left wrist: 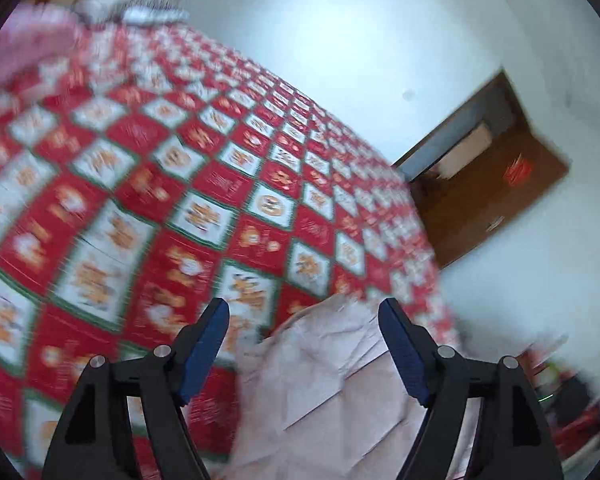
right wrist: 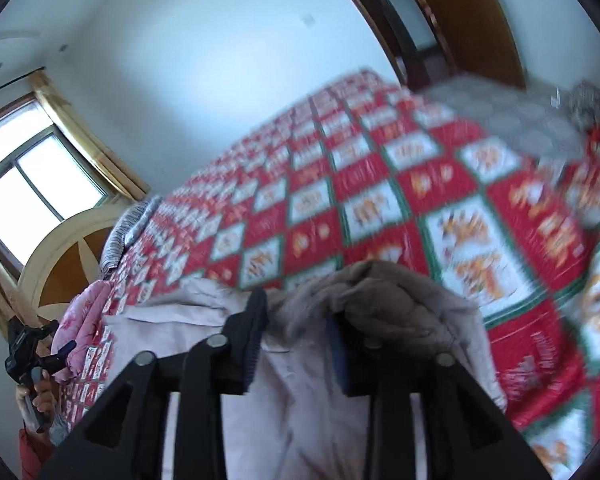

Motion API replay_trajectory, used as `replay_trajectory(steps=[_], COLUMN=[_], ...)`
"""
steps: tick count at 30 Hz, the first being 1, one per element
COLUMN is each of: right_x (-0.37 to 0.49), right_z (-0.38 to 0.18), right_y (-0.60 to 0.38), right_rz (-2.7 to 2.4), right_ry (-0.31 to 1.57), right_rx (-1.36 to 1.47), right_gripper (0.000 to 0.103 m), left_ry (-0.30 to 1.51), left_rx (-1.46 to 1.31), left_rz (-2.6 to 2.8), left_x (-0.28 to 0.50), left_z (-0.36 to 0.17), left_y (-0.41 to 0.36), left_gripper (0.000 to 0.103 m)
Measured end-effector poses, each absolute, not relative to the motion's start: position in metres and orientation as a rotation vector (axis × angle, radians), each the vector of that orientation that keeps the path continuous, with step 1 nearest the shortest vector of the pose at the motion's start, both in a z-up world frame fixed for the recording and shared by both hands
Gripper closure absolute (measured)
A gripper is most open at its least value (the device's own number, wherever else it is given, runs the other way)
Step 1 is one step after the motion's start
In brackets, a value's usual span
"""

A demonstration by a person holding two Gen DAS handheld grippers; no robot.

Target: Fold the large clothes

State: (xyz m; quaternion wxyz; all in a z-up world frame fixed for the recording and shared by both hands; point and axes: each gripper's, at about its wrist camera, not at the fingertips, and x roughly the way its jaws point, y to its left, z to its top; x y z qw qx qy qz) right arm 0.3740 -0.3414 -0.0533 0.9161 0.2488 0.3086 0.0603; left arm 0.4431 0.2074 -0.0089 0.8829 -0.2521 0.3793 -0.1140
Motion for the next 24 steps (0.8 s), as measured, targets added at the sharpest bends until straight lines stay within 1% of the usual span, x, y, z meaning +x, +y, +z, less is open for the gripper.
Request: replay_trajectory(steps=[1,2,3,4,5,6,7,8,9,10,11,13,16,19,21,24], right_x=[0.364,0.348,0.333,0.324,0.317,0.312,0.314,0.316,0.32,0.324,0.326,0.325,0.338,0.368,0.388,0.398], right_z=[-0.045,-0.033,-0.022,-0.014,-0.006,0.004,0.008,0.01,0.008,0.003,-0.005,-0.027,-0.06,-0.087,-0.106,-0.128], right_y=[-0.335,-0.327,-0.321,-0.318,-0.316,-0.313,-0.311,-0.306,-0.3,-0.296,-0.288,-0.266,-0.231,-0.213,-0.208,-0.21], right_rz=[0.115,0.109,0.095,0.085,0.068,0.029,0.003,-0.015,-0.029,-0.027,-0.006,0.066,0.074,0.09,0.089,0.073], right_ry=[0.612,0.558,0.495,0.448,0.402,0.379,0.392,0.433,0.499,0.545,0.589,0.62,0.644,0.673,0.689,0.682], right_rx=[0.466,0.408,0.361,0.337,0.313,0.281,0.255,0.23,0.215,0.219,0.235,0.268,0.227,0.238,0.232,0.214], right_gripper=[0.05,0.034,0.024,0.006,0.002,0.002,0.008,0.032,0.049,0.073,0.081,0.081,0.081,0.081,0.081,0.084], left_ry=[0.788,0.789,0.794,0.799,0.801,0.805,0.812,0.824,0.831,0.824,0.806,0.77,0.752,0.81,0.808,0.781], left_rx=[-0.413,-0.348,-0.271,-0.24,-0.215,-0.207,-0.203,-0.199,-0.181,-0.156,-0.125,-0.037,0.066,0.045,0.018,0.004], left_rz=[-0.239,-0.252,-0.29,-0.319,-0.363,-0.401,-0.428,-0.456,-0.474,-0.489,-0.504,-0.497,-0.383,-0.317,-0.303,-0.311], left_x=[0.433,0.428,0.42,0.416,0.41,0.405,0.402,0.398,0.395,0.39,0.385,0.382,0.398,0.424,0.43,0.437], left_z=[-0.003,-0.005,-0.009,-0.012,-0.019,-0.025,-0.031,-0.038,-0.044,-0.048,-0.052,-0.063,-0.087,-0.114,-0.123,-0.136], left_y=[0.187,0.17,0.145,0.131,0.109,0.089,0.075,0.057,0.039,0.022,0.004,-0.033,-0.064,-0.07,-0.068,-0.063], left_gripper=[0.026,0.026,0.026,0.025,0.025,0.025,0.025,0.025,0.025,0.025,0.025,0.025,0.025,0.025,0.025,0.021])
